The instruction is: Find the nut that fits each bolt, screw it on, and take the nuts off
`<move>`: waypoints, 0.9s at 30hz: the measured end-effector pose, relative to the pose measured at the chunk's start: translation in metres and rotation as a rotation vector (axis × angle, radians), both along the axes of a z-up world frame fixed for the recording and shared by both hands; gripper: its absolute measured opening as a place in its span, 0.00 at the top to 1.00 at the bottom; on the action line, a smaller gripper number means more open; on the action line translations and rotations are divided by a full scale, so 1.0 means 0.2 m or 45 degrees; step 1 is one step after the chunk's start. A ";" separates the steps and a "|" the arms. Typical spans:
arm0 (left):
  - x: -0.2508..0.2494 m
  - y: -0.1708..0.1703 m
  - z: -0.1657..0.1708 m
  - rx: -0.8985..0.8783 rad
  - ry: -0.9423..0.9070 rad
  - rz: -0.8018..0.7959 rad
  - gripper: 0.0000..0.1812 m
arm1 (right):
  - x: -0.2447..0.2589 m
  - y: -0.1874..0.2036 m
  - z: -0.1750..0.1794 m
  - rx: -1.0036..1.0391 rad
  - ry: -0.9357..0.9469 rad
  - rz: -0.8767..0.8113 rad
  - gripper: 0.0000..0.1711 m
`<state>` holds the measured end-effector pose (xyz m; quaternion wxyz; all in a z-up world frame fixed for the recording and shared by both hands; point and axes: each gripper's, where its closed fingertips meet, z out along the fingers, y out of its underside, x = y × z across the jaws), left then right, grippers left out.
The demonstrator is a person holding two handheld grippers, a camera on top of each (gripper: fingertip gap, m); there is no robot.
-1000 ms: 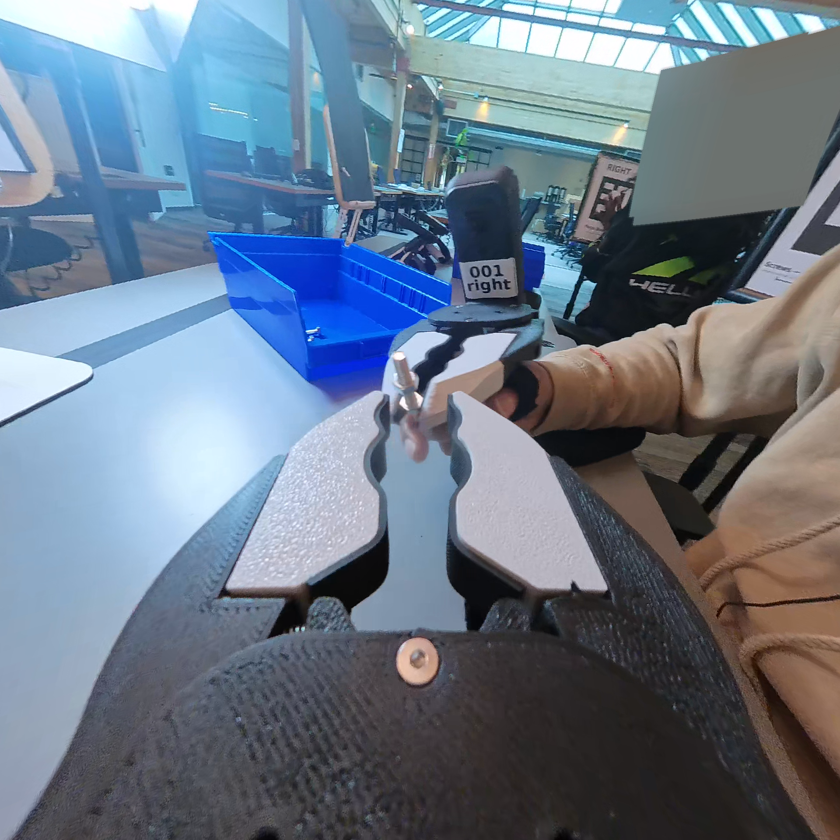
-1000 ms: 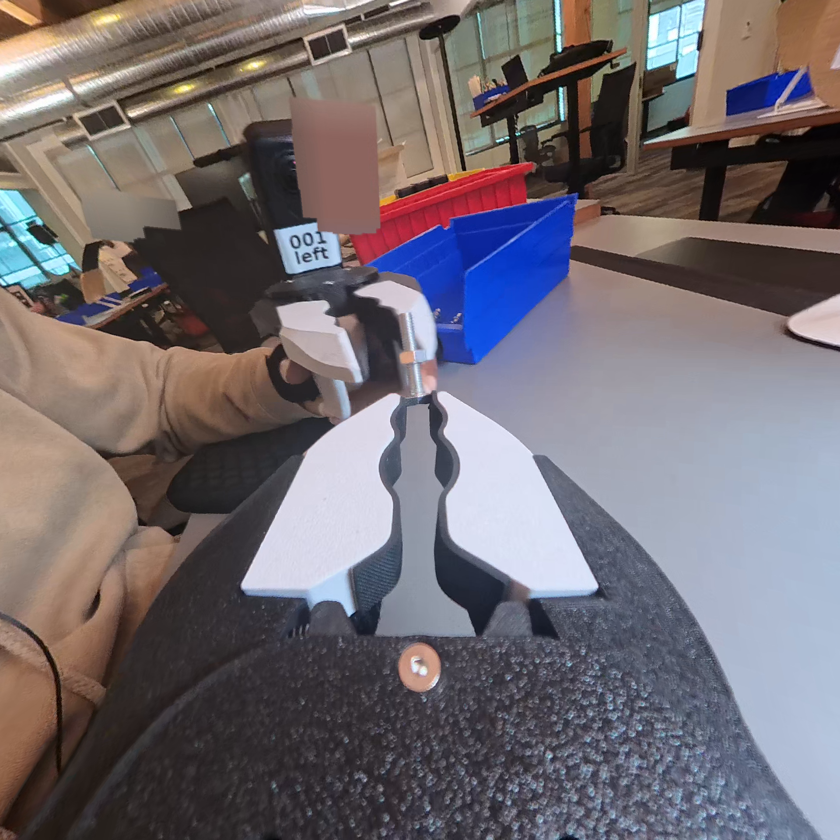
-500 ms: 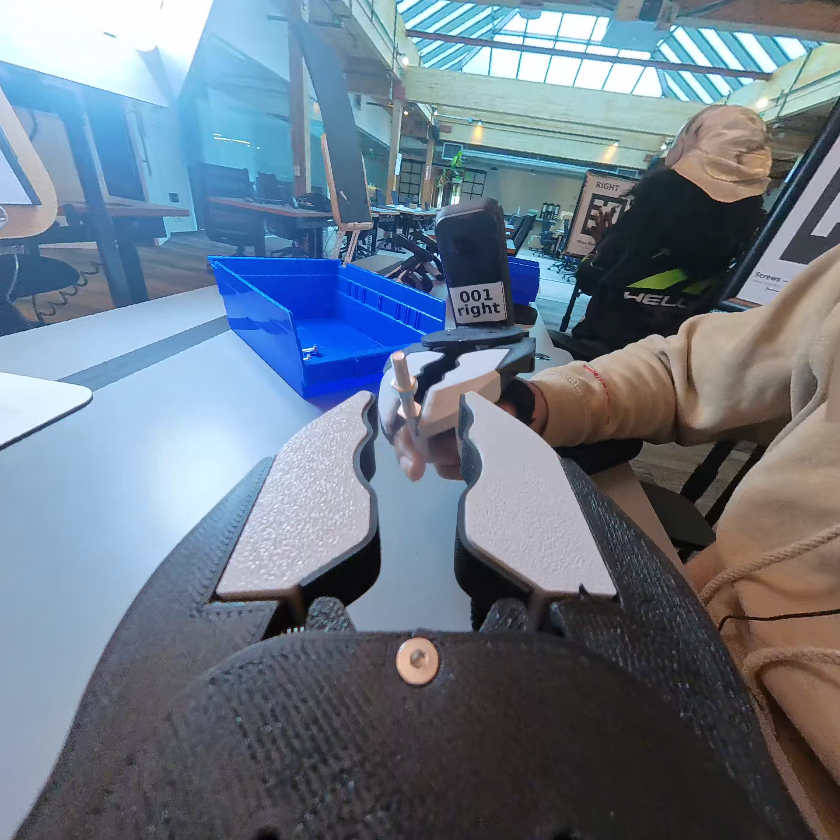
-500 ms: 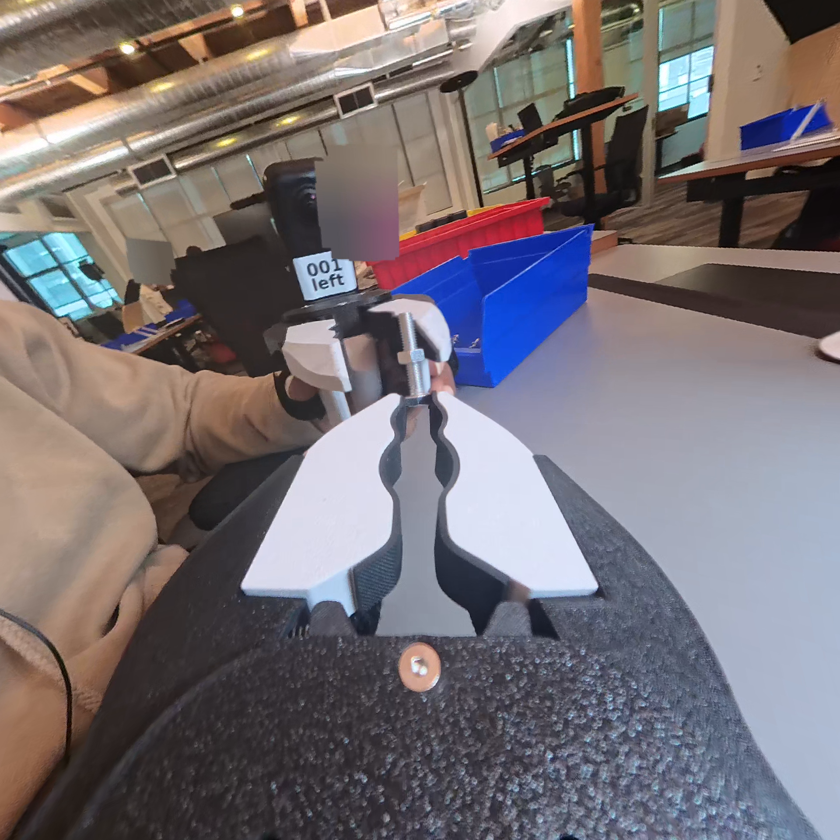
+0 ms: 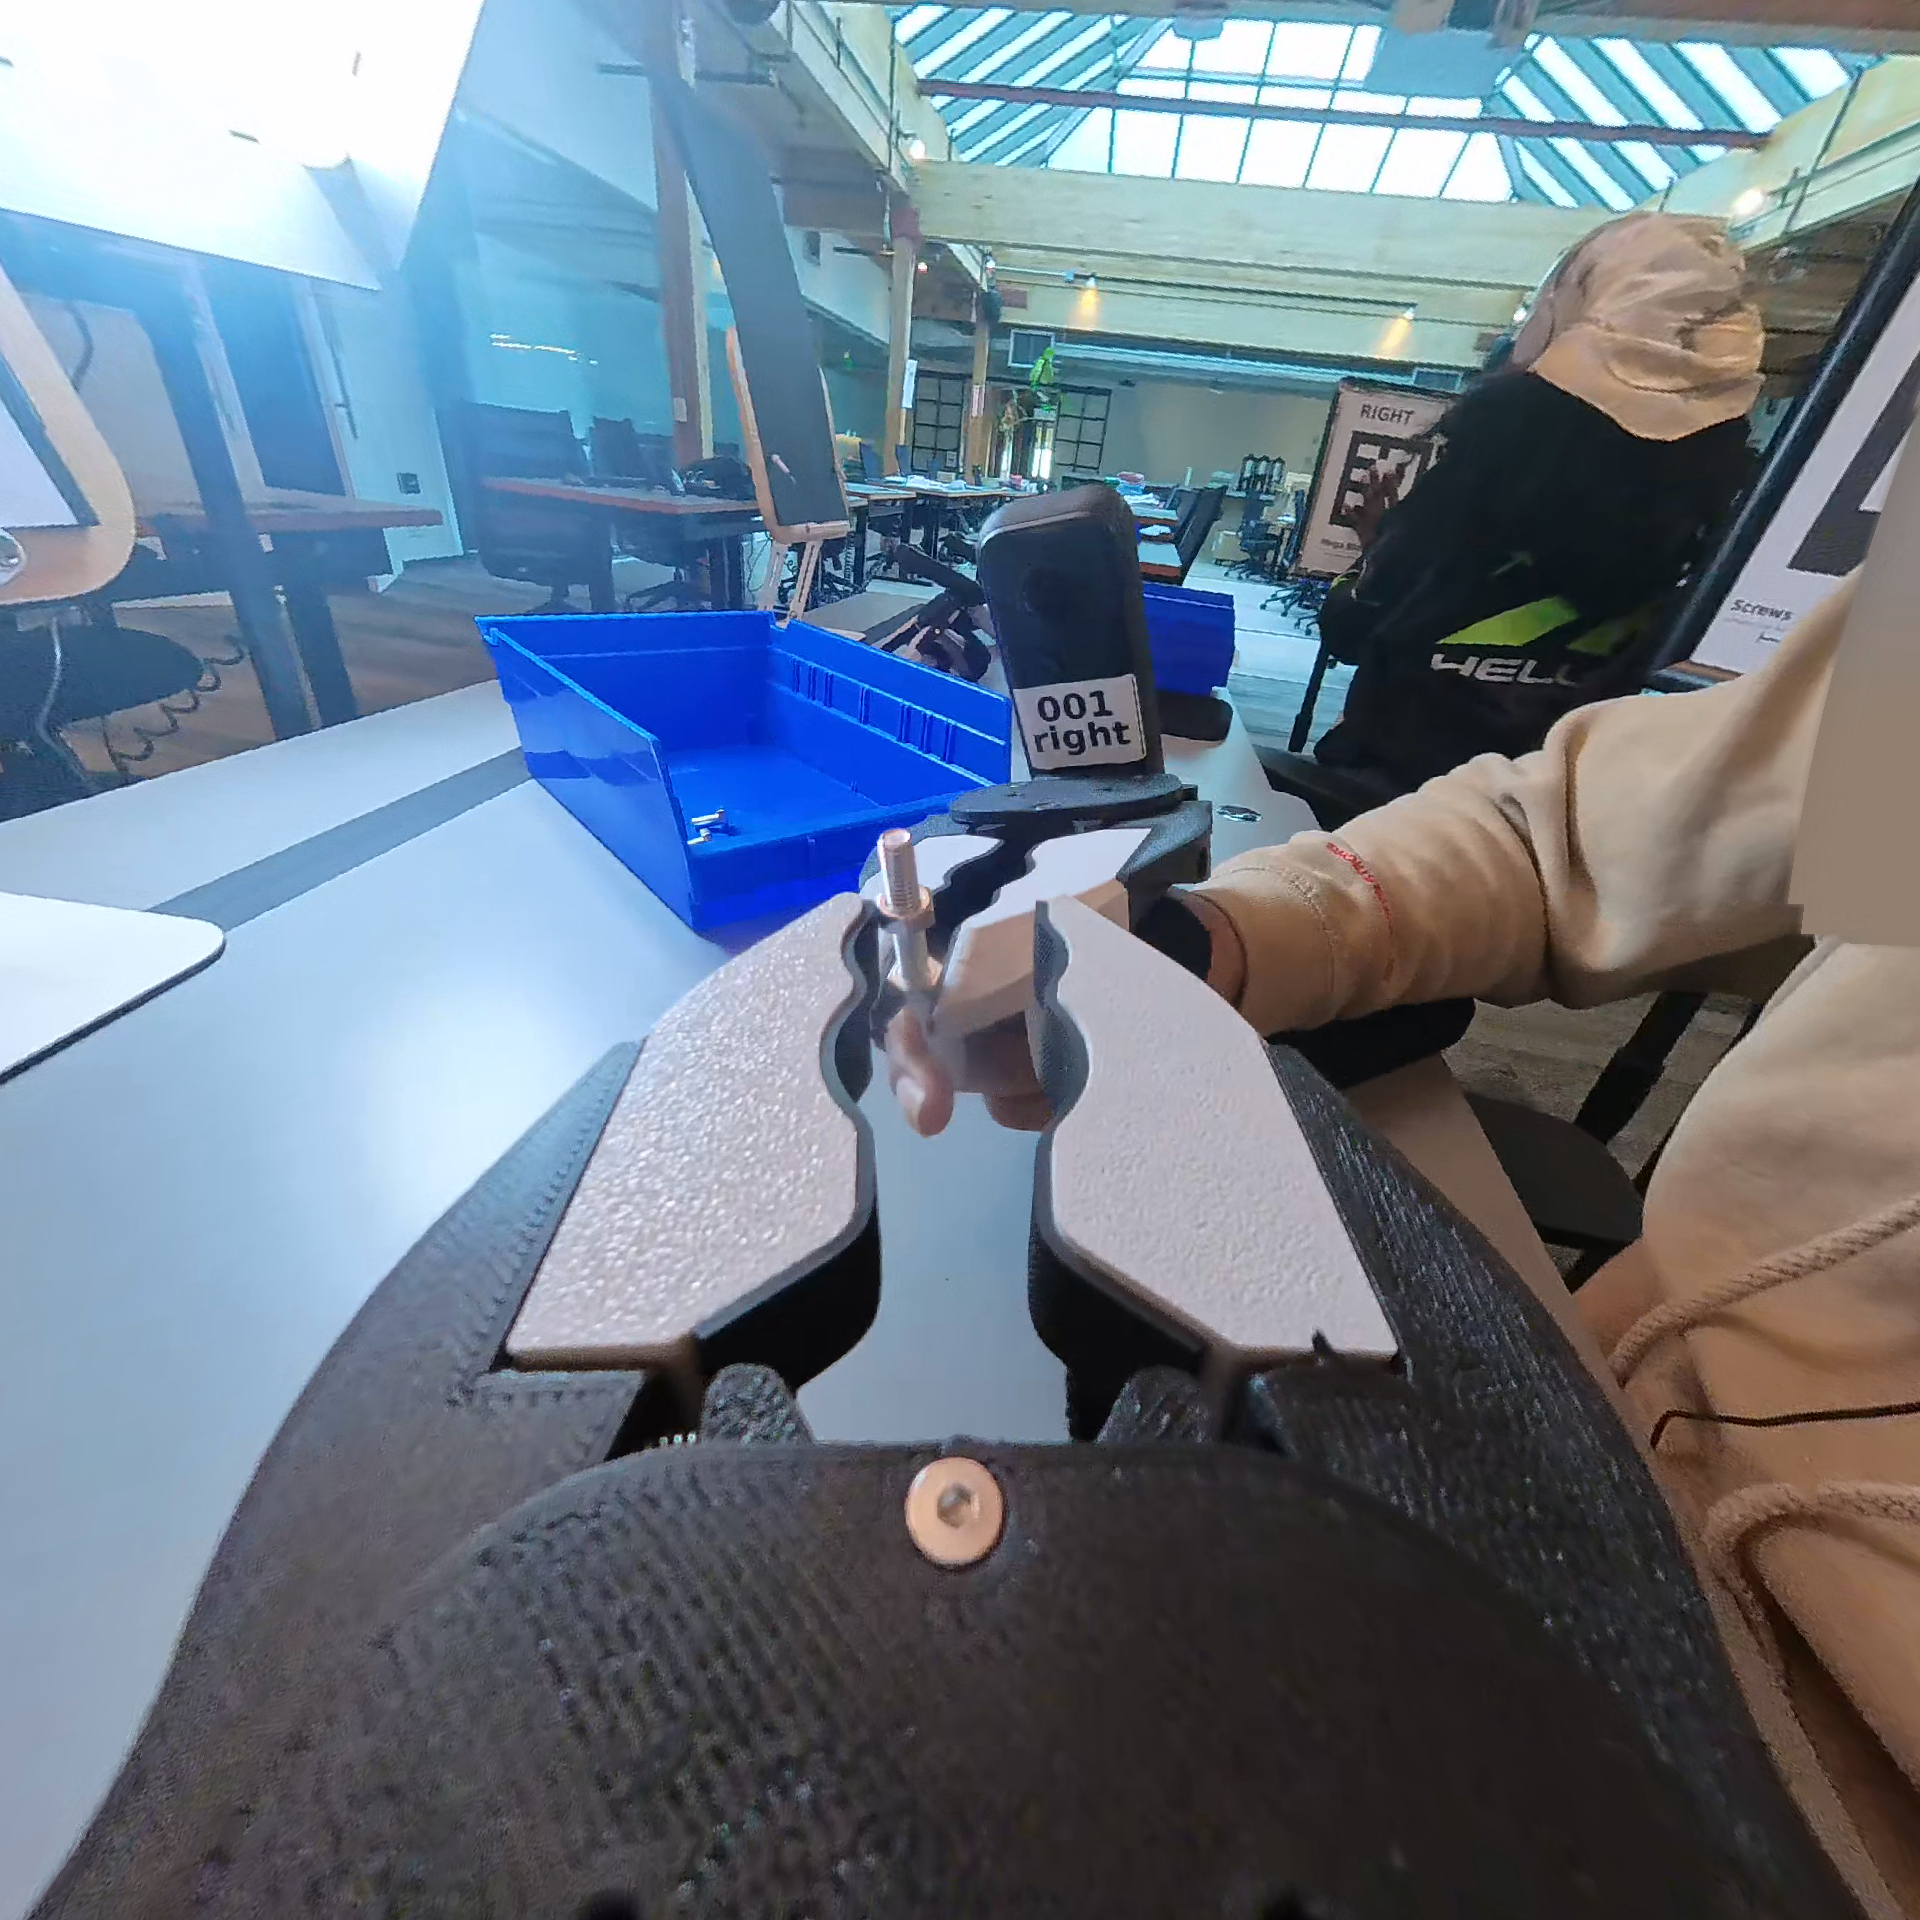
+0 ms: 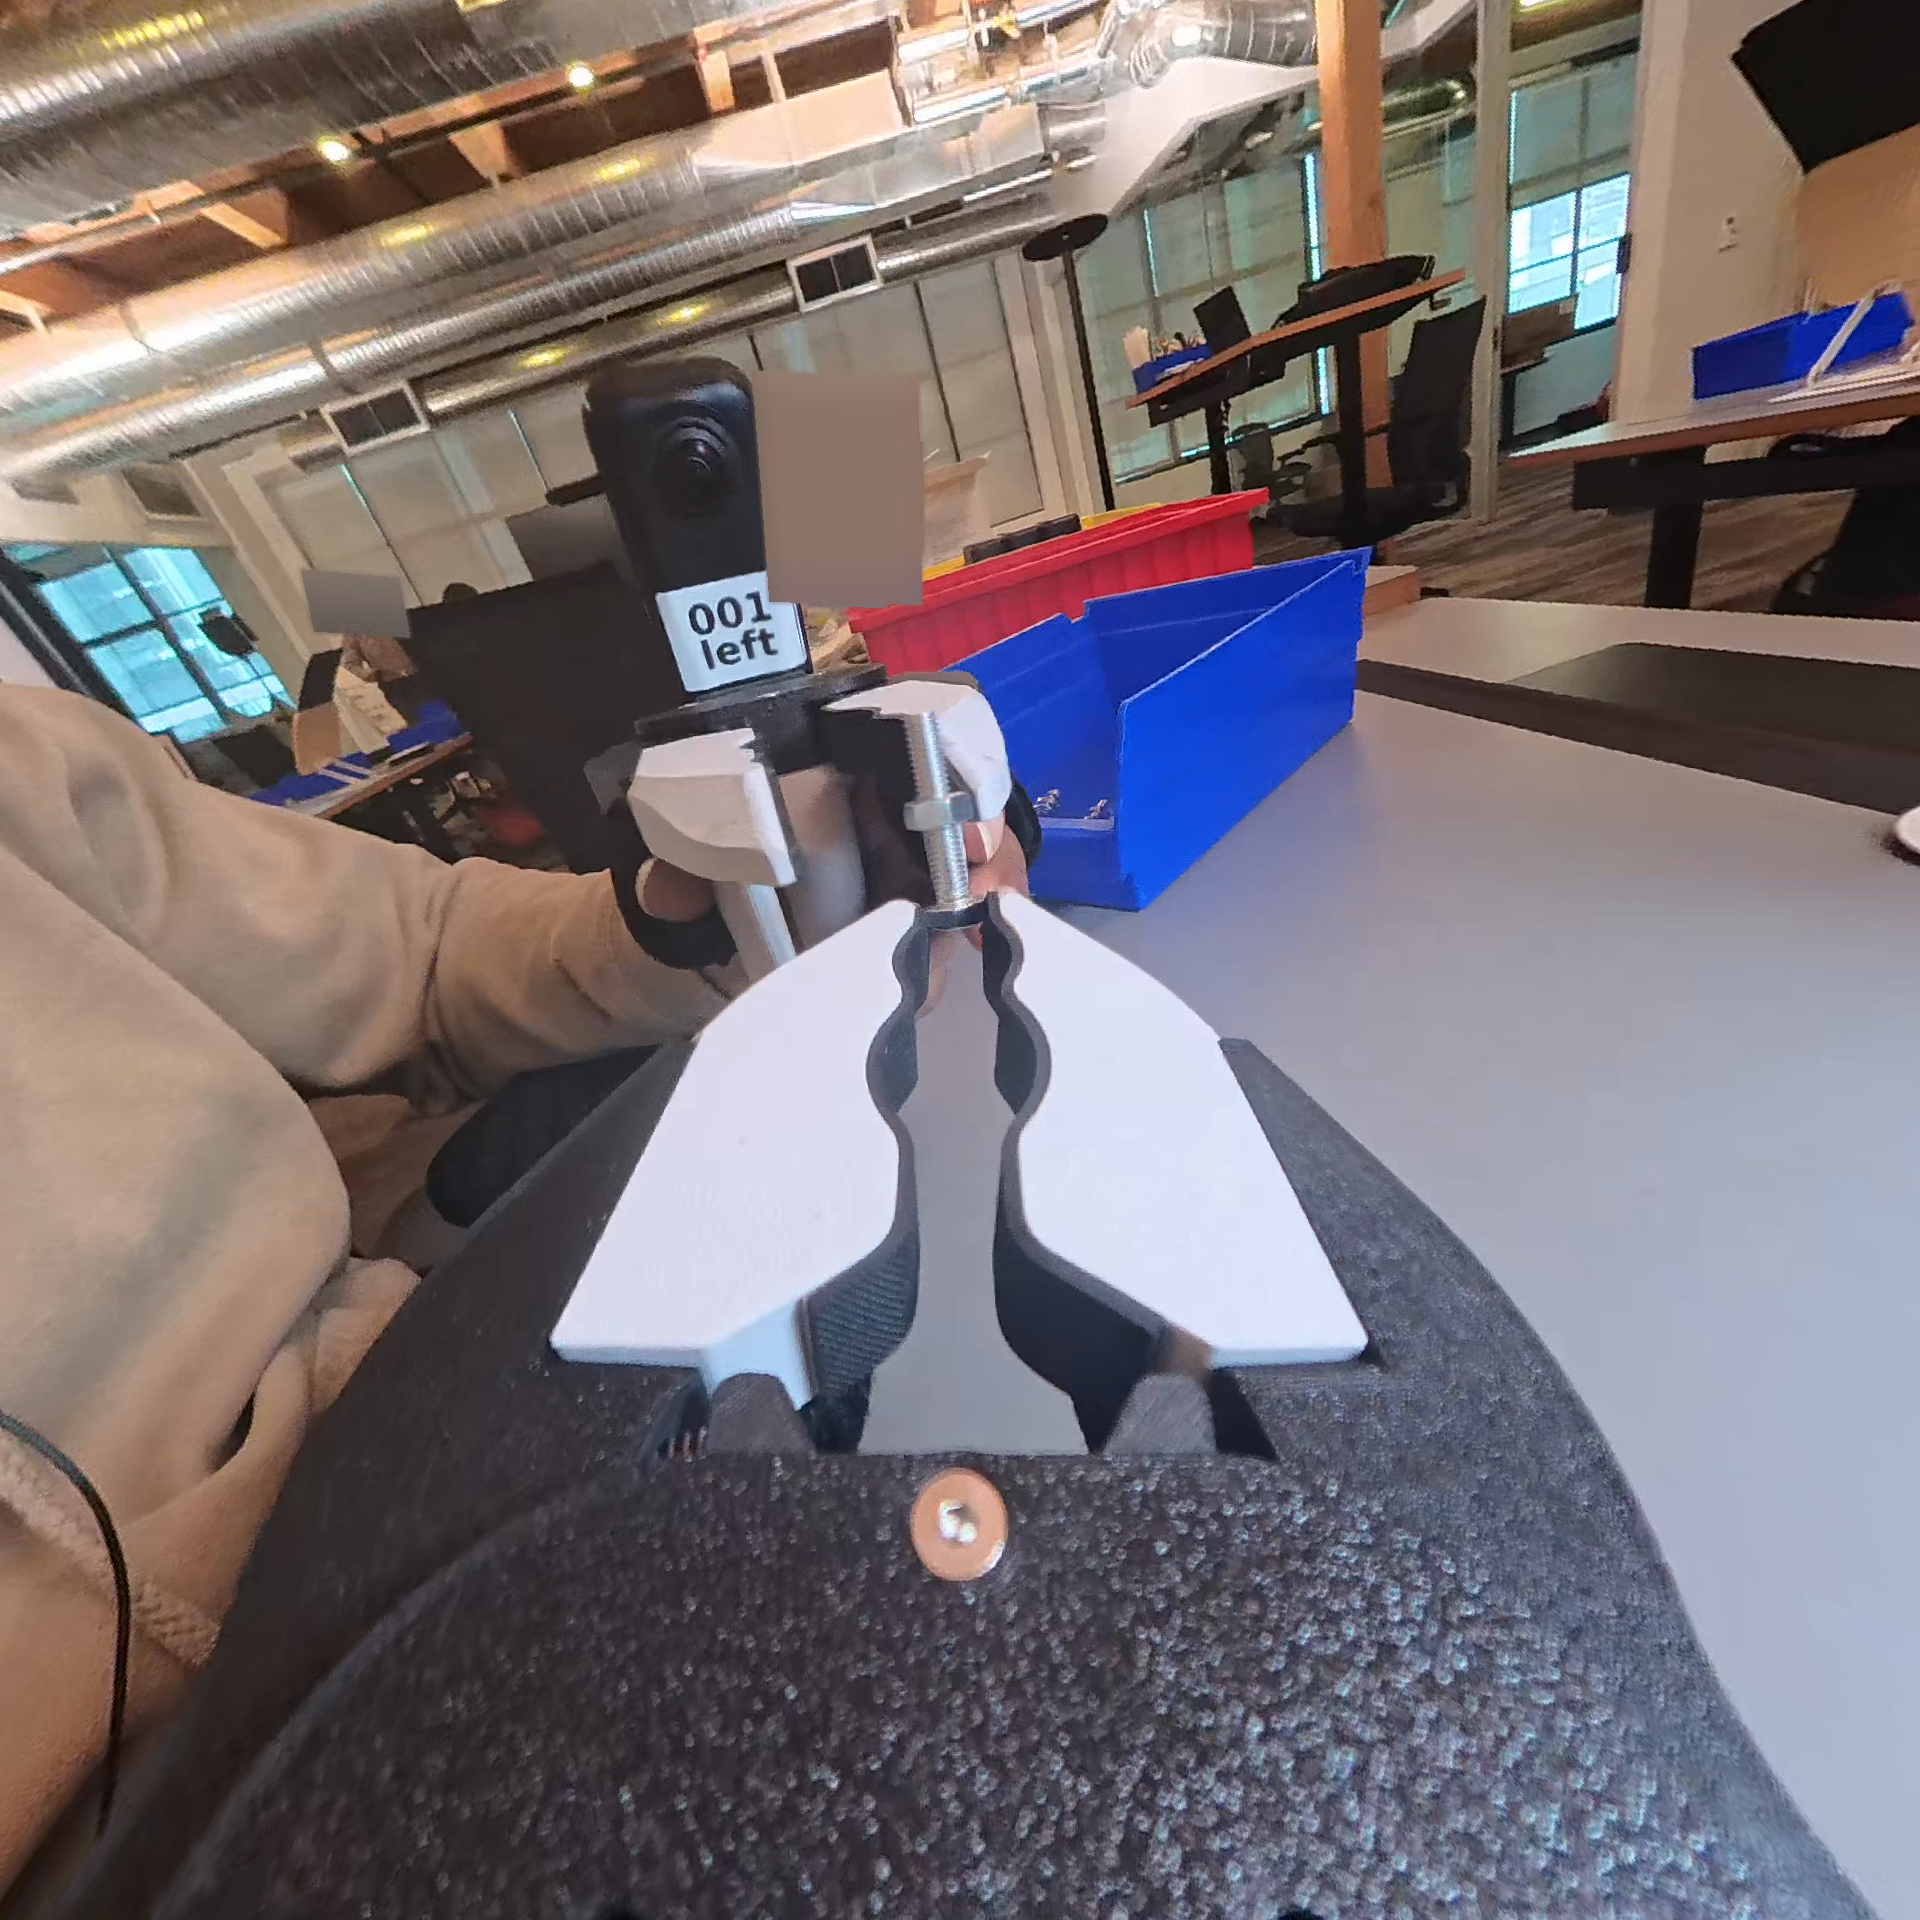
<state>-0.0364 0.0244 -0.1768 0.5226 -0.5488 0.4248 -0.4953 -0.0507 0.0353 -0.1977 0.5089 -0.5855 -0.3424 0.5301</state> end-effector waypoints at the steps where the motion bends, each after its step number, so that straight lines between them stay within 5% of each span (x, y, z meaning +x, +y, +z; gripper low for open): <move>1: 0.01 -0.01 0.00 0.014 0.009 0.000 0.84 | 0.00 0.00 0.00 0.005 -0.003 -0.013 0.94; 2: 0.01 -0.03 0.01 0.021 0.015 -0.020 0.84 | 0.01 0.02 0.00 0.009 -0.007 -0.046 0.94; 3: 0.01 -0.08 0.02 0.040 0.008 -0.103 0.96 | 0.03 0.05 0.00 -0.002 0.003 -0.090 0.94; 12: 0.00 0.02 0.00 0.041 0.018 0.064 0.81 | -0.01 -0.01 -0.01 -0.008 -0.018 0.018 0.94; 16: 0.02 -0.01 -0.03 0.086 0.079 0.038 0.82 | 0.01 0.02 -0.02 -0.052 -0.032 -0.016 0.94; 18: 0.01 -0.03 -0.02 0.078 0.079 -0.015 0.92 | 0.05 0.08 -0.02 -0.114 -0.014 -0.075 0.94; 27: 0.02 0.03 -0.08 0.070 0.126 0.057 0.79 | -0.01 0.03 -0.09 -0.141 -0.144 -0.007 0.94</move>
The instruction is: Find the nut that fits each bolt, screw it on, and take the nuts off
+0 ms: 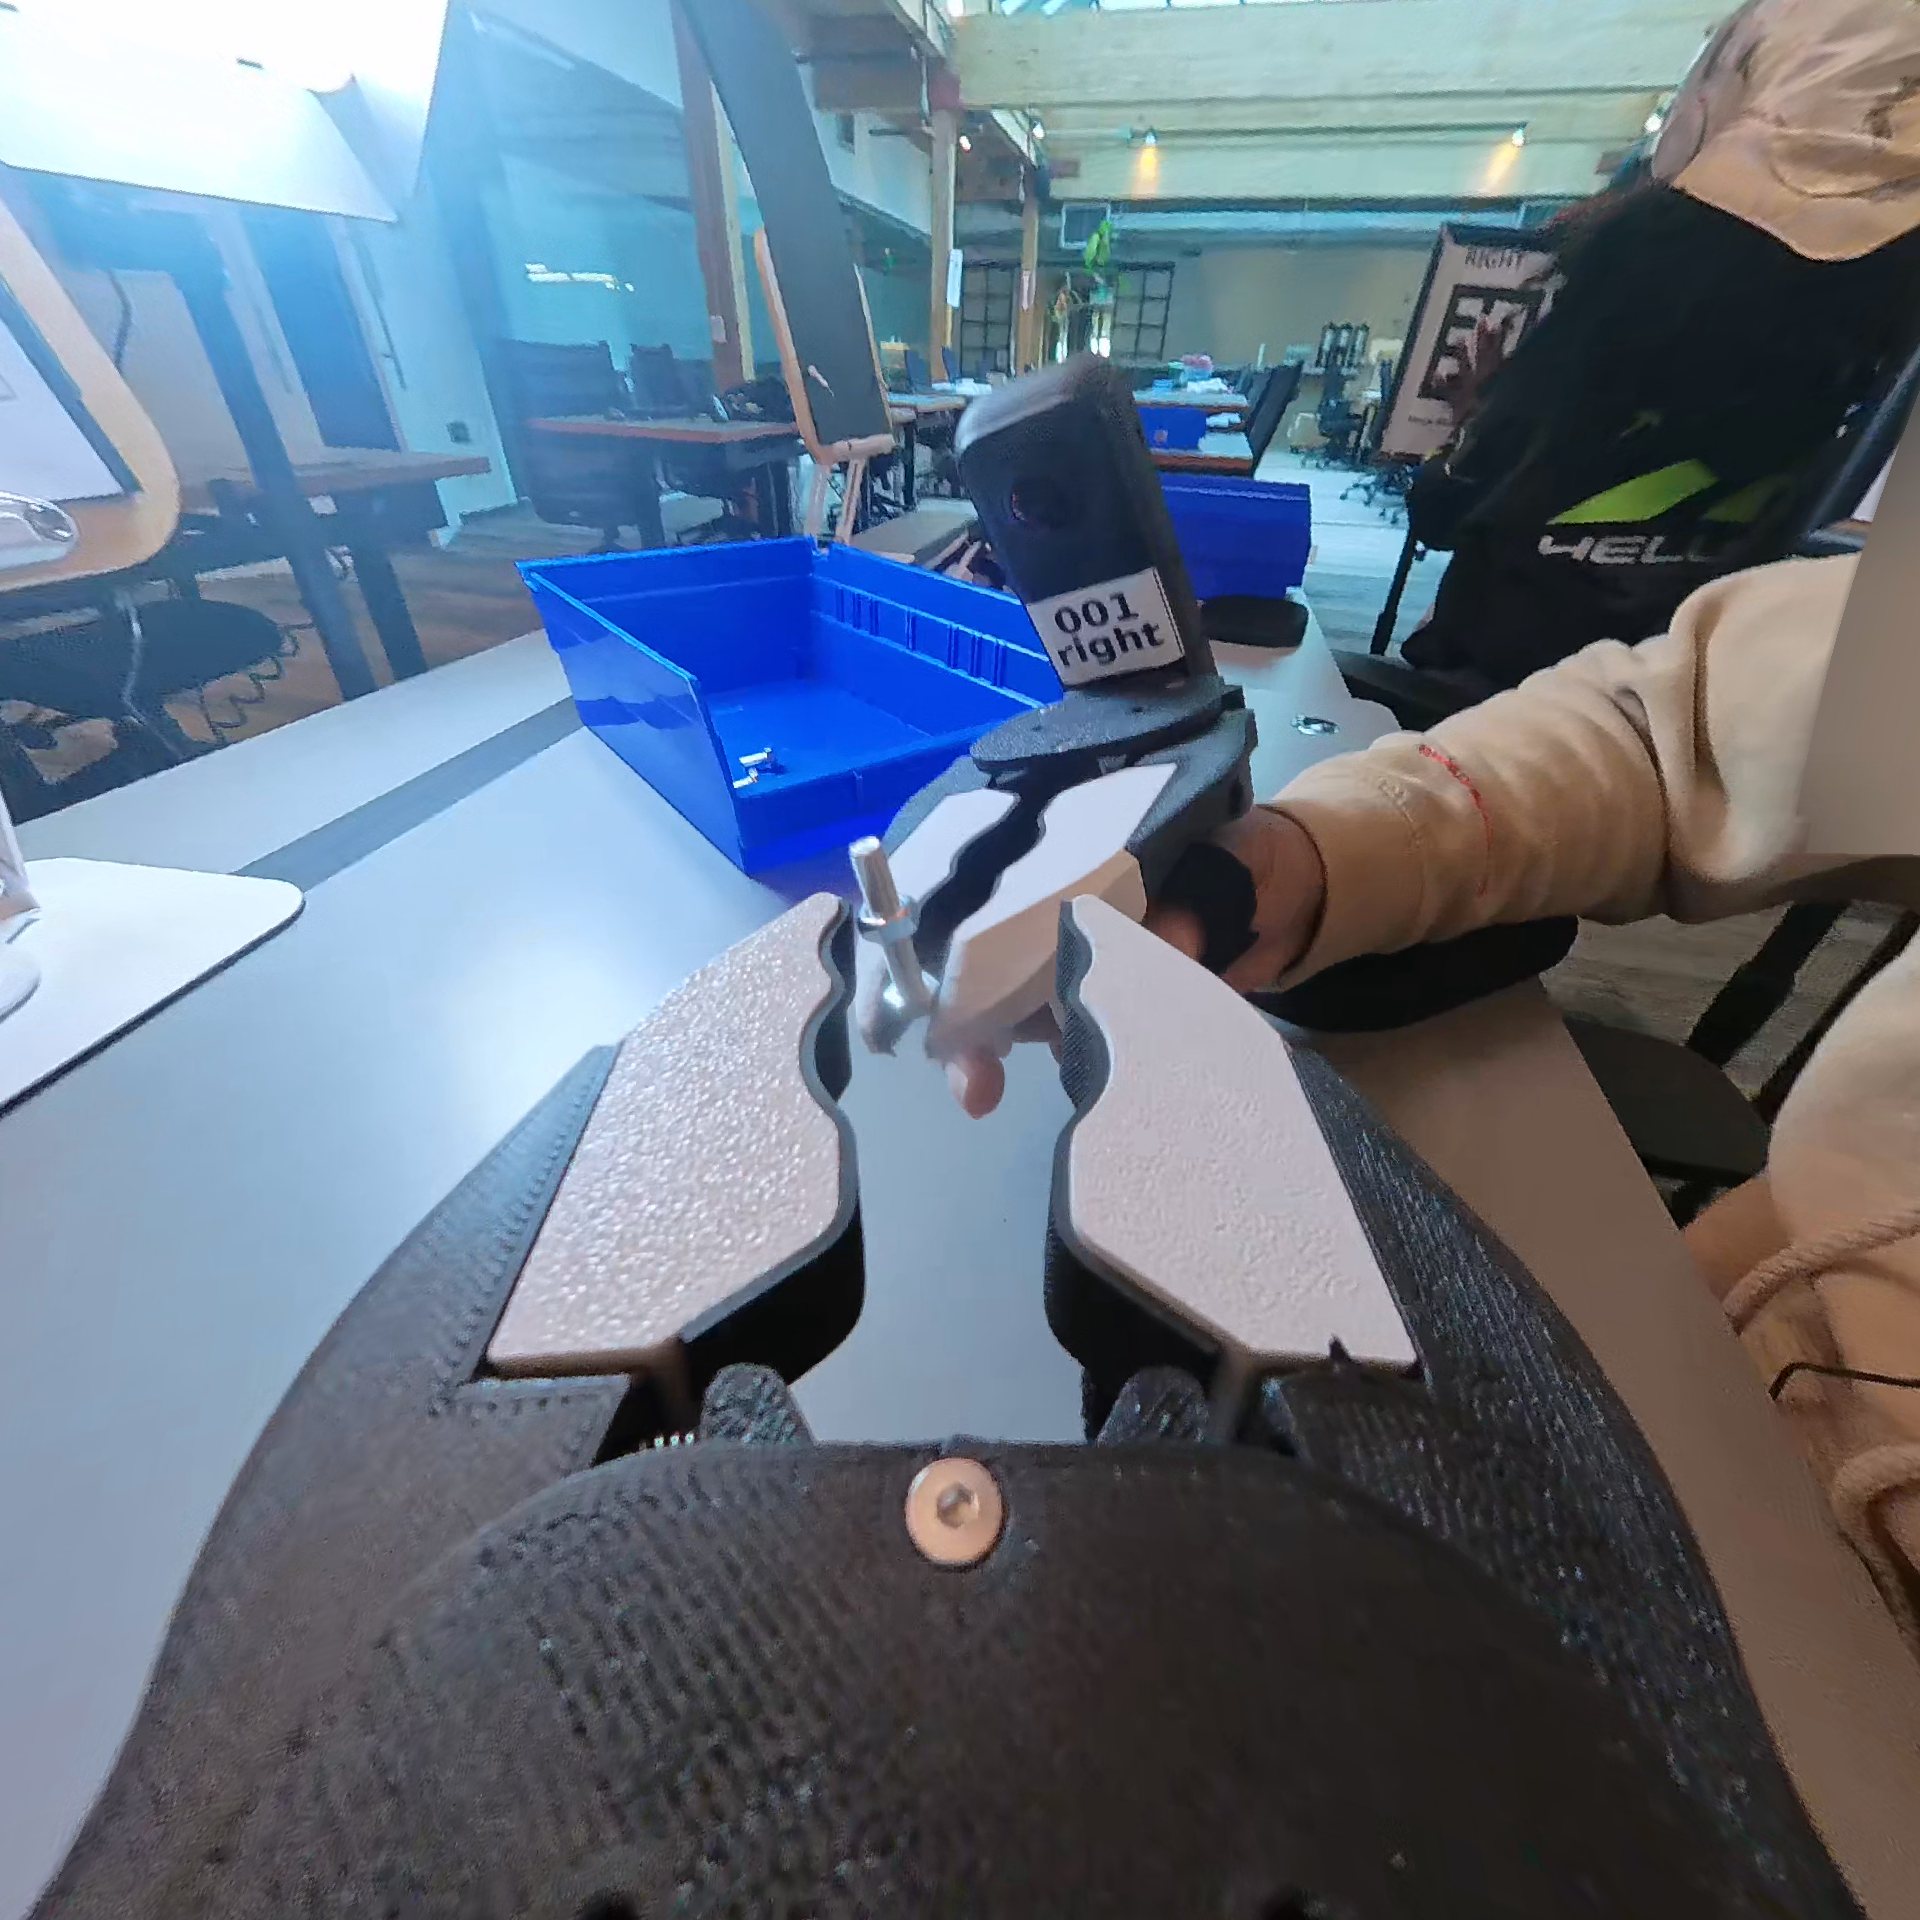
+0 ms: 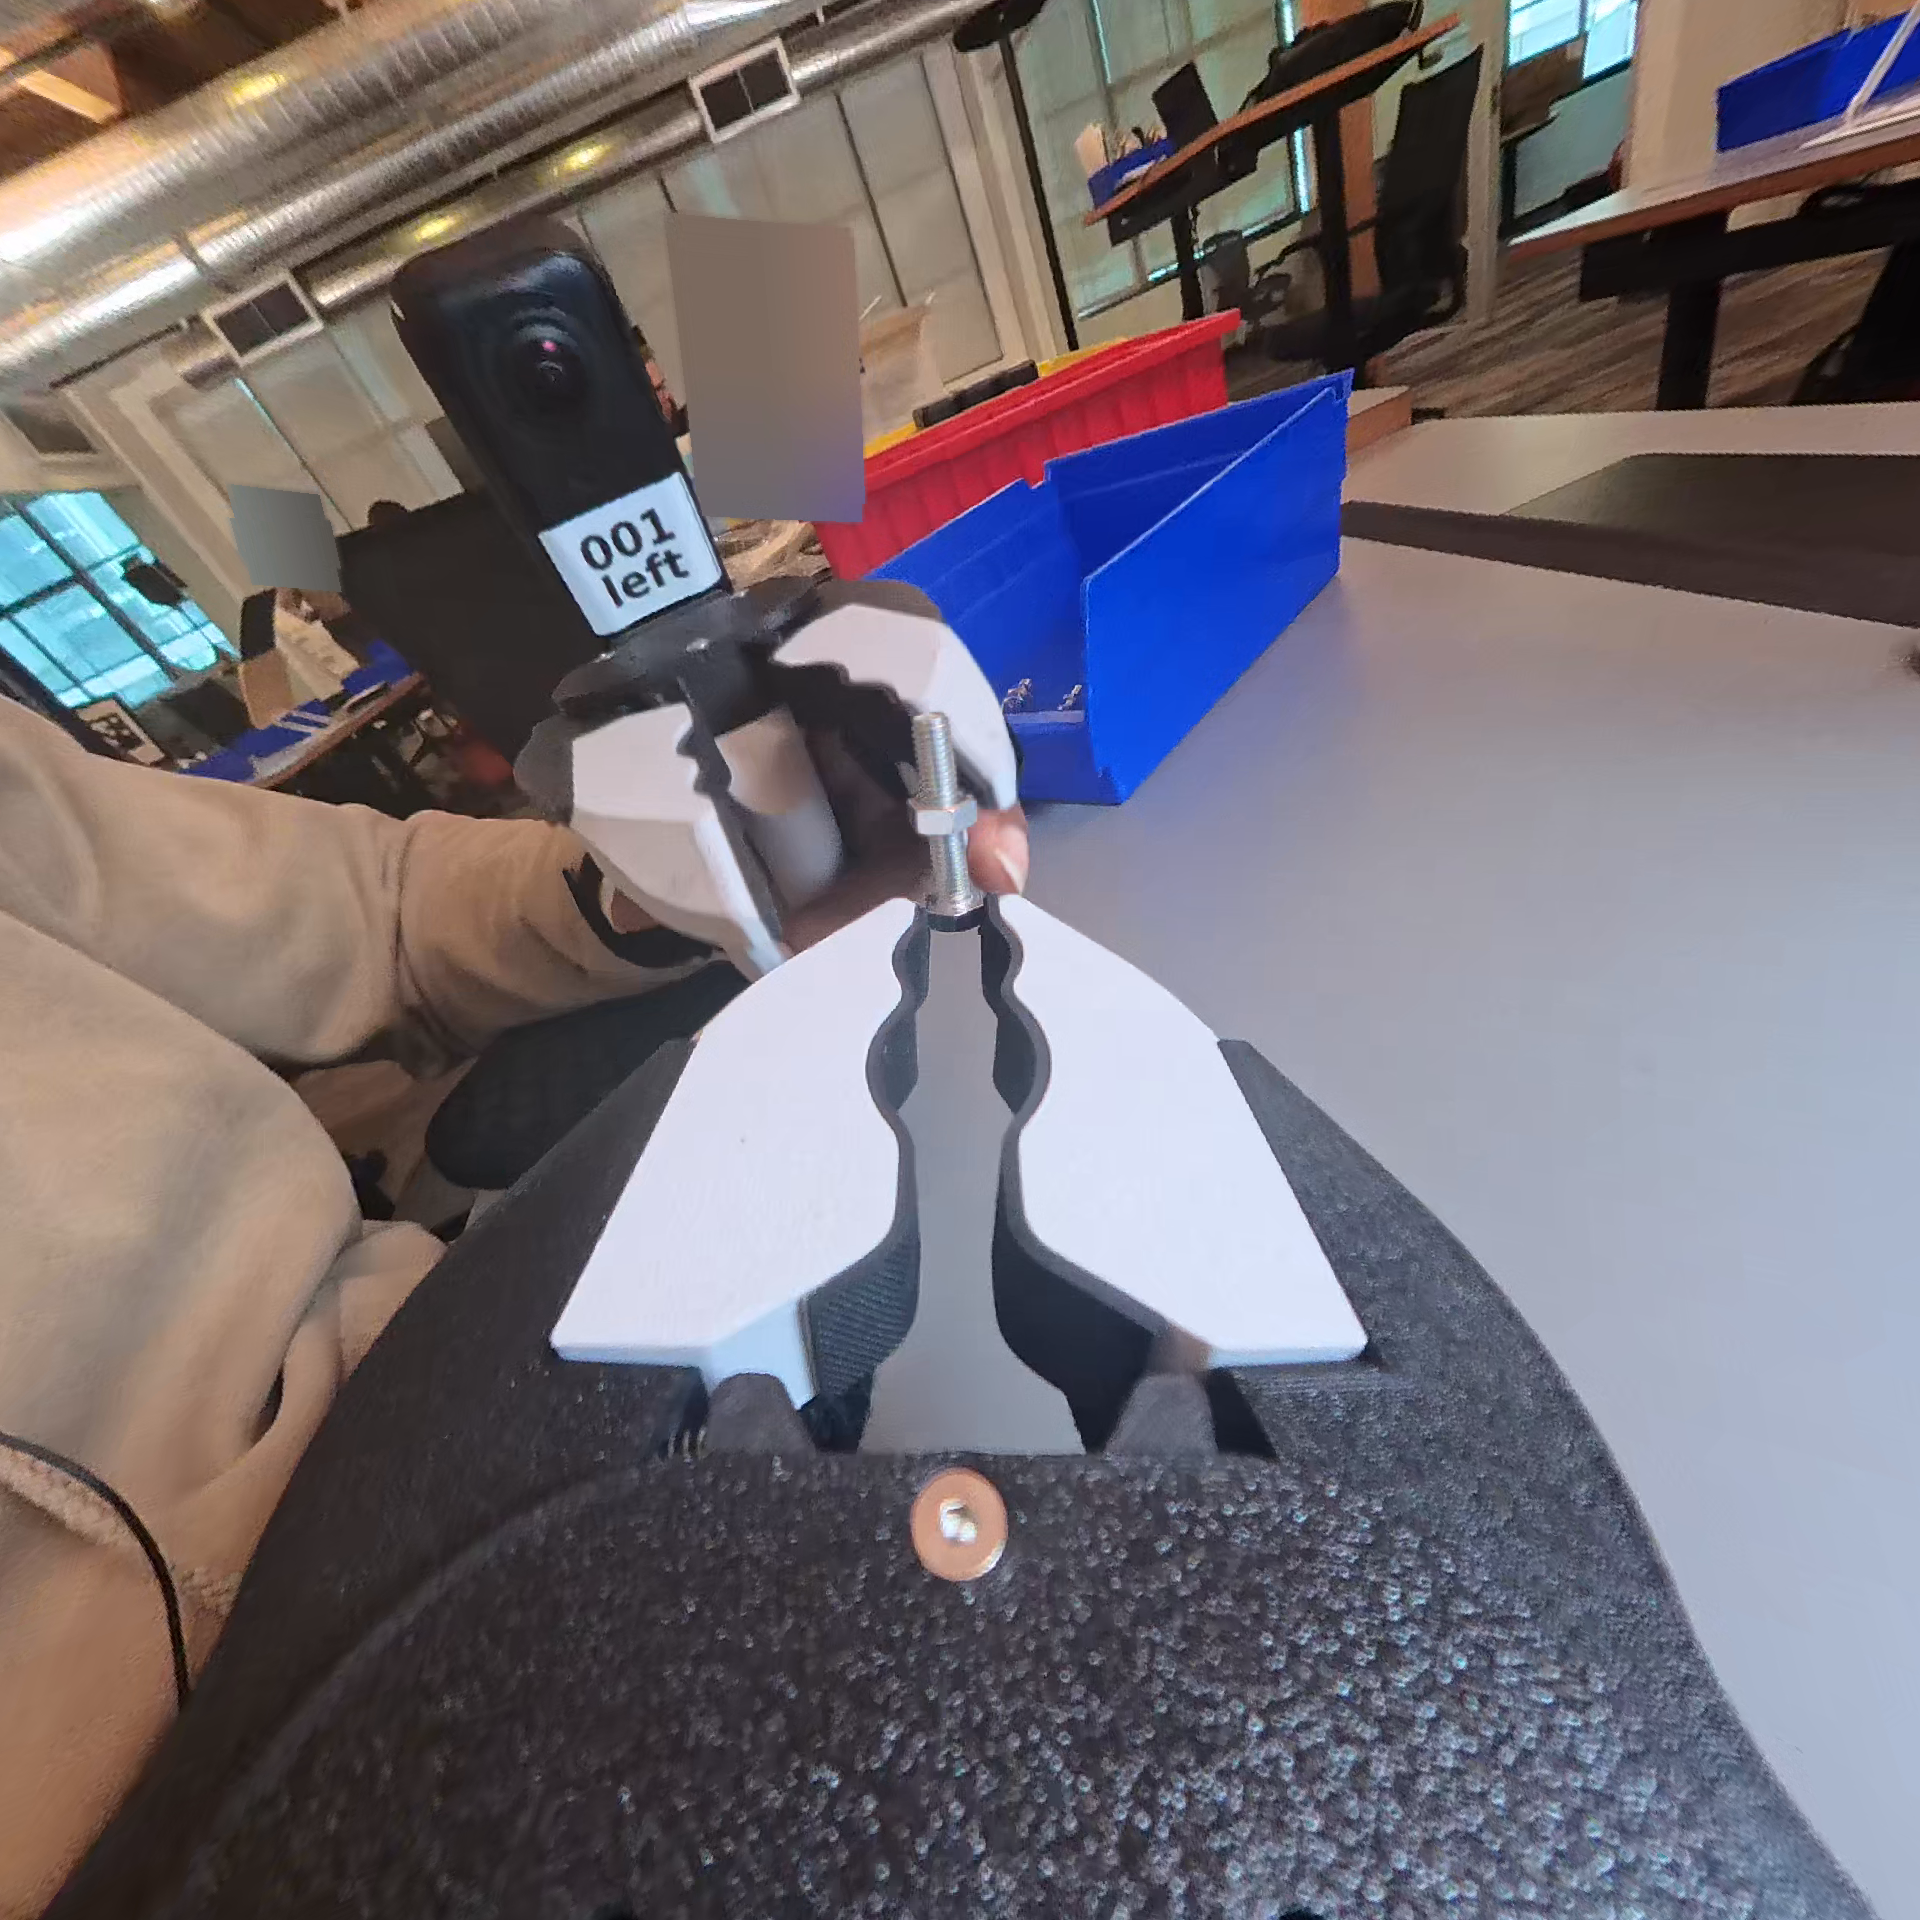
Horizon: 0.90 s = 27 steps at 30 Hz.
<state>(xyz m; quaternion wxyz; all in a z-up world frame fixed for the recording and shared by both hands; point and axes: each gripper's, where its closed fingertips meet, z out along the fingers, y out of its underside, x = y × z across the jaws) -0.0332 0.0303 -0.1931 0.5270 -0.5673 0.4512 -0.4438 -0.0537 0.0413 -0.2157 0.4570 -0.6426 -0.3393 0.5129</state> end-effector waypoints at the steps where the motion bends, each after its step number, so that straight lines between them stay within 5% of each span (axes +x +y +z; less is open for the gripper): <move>1: 0.00 0.00 -0.01 -0.004 0.014 -0.004 0.79 | 0.01 0.01 0.00 -0.013 0.001 -0.008 0.94; 4: -0.01 -0.05 0.00 -0.027 0.019 -0.091 0.93 | 0.07 0.08 0.00 -0.071 0.025 -0.095 0.94; 12: -0.01 0.04 -0.03 -0.054 0.021 0.025 0.79 | 0.00 0.01 -0.03 -0.015 -0.057 -0.007 0.94; 16: -0.01 0.00 -0.02 -0.074 -0.001 -0.032 0.79 | 0.01 0.02 -0.02 -0.002 -0.046 -0.018 0.94; 19: -0.03 -0.04 0.05 -0.093 -0.090 -0.099 0.89 | 0.06 0.07 -0.01 -0.020 -0.021 -0.082 0.94; 27: -0.03 0.03 0.01 -0.115 -0.069 -0.008 0.79 | -0.01 -0.01 -0.02 0.019 -0.043 0.016 0.94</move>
